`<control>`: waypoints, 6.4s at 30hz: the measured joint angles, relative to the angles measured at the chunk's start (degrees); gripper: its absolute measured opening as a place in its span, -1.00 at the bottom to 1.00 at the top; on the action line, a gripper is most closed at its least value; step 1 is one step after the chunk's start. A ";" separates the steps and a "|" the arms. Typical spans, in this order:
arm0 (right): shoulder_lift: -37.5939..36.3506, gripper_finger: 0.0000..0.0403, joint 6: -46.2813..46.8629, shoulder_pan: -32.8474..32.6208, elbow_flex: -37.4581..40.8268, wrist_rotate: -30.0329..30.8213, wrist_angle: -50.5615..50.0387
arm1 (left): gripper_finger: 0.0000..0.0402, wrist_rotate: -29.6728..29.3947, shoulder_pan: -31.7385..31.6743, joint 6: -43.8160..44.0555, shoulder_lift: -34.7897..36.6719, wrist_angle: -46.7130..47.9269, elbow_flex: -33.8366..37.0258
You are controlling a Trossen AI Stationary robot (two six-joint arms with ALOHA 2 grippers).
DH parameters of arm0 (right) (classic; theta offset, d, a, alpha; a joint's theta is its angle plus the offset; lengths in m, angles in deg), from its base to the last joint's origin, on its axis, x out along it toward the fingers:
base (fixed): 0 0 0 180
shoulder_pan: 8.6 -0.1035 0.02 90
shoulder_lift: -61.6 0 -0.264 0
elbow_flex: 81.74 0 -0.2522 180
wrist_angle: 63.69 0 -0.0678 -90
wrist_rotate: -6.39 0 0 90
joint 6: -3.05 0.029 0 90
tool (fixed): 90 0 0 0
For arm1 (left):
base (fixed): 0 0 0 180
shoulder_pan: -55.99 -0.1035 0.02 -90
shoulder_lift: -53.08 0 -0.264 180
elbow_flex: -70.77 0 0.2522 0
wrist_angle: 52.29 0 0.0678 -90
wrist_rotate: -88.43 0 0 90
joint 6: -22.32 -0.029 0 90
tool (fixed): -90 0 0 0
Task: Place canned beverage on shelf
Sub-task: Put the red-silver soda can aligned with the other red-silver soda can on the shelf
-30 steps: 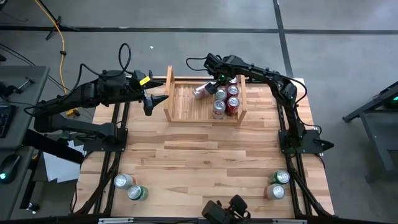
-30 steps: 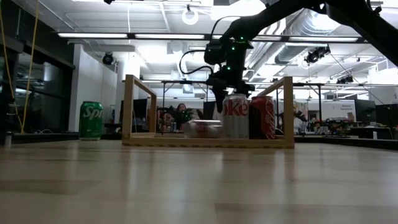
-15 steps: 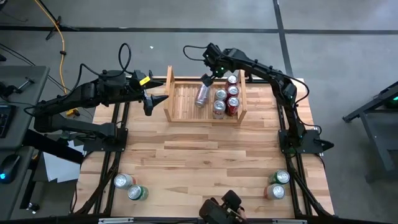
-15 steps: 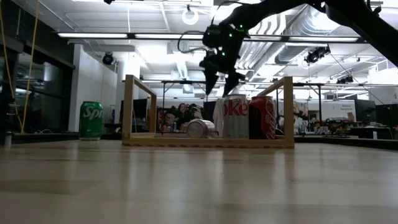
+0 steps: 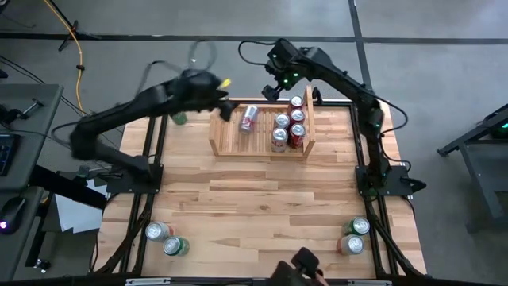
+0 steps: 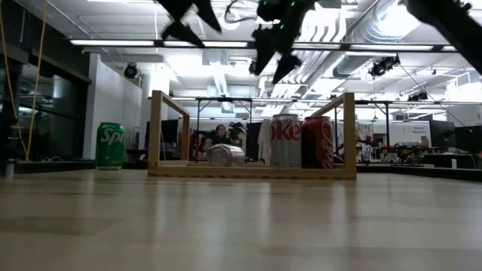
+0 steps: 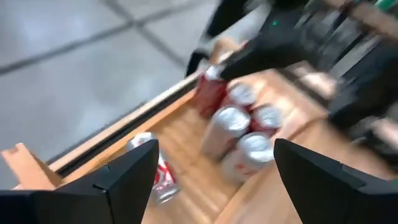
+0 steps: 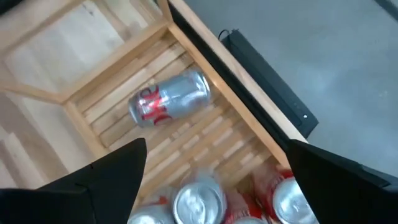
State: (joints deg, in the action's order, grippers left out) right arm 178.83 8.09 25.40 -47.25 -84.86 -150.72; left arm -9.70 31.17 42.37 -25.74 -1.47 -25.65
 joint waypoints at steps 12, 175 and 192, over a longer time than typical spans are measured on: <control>-9.77 0.86 3.35 -0.02 2.29 1.22 0.42 | 0.53 4.66 -7.87 -0.50 -31.13 12.31 -19.15; -9.11 0.86 -37.88 -30.16 16.98 34.10 68.46 | 0.28 -12.49 7.14 45.79 14.96 -83.53 34.87; -8.46 0.86 -40.27 -29.83 17.18 38.21 74.37 | 0.28 -6.97 7.82 45.55 14.71 -83.36 34.01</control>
State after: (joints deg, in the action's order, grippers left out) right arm 170.37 -32.19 -4.43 -30.07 -46.66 -76.36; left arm -16.67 38.99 87.92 -11.03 -84.84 8.36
